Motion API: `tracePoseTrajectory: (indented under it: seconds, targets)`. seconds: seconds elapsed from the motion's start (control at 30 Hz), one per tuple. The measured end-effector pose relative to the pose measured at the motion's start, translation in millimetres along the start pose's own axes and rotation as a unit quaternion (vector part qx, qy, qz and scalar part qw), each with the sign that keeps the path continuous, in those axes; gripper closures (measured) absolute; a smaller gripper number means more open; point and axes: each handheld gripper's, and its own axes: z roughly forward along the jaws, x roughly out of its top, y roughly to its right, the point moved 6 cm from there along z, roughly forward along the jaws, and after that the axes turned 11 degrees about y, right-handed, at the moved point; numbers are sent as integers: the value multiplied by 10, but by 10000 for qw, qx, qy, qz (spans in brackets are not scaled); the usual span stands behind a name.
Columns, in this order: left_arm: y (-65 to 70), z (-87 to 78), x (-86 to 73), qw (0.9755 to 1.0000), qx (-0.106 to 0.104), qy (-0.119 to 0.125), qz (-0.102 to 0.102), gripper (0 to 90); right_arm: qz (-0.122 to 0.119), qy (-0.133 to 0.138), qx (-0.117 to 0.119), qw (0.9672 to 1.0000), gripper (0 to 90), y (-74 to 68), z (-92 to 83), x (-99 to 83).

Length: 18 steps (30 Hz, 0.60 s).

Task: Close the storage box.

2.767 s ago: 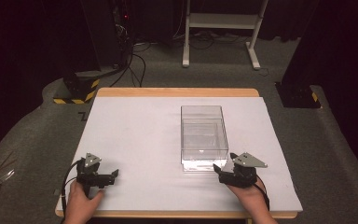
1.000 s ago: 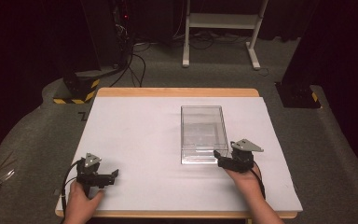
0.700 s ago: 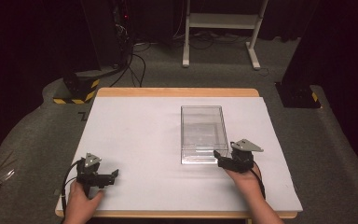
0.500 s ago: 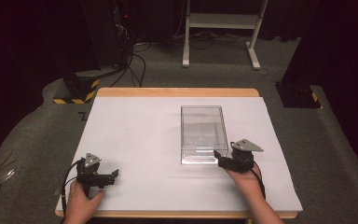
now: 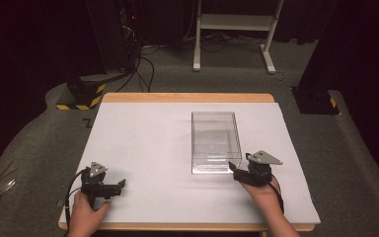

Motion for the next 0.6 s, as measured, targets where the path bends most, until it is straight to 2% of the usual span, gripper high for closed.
tracePoseTrajectory:
  seconds: [0.6]
  targets:
    - [0, 0, 0, 10000, 1, 1, 0, 6, 70, -105, -228, 9997, 262, 210, -219, -218]
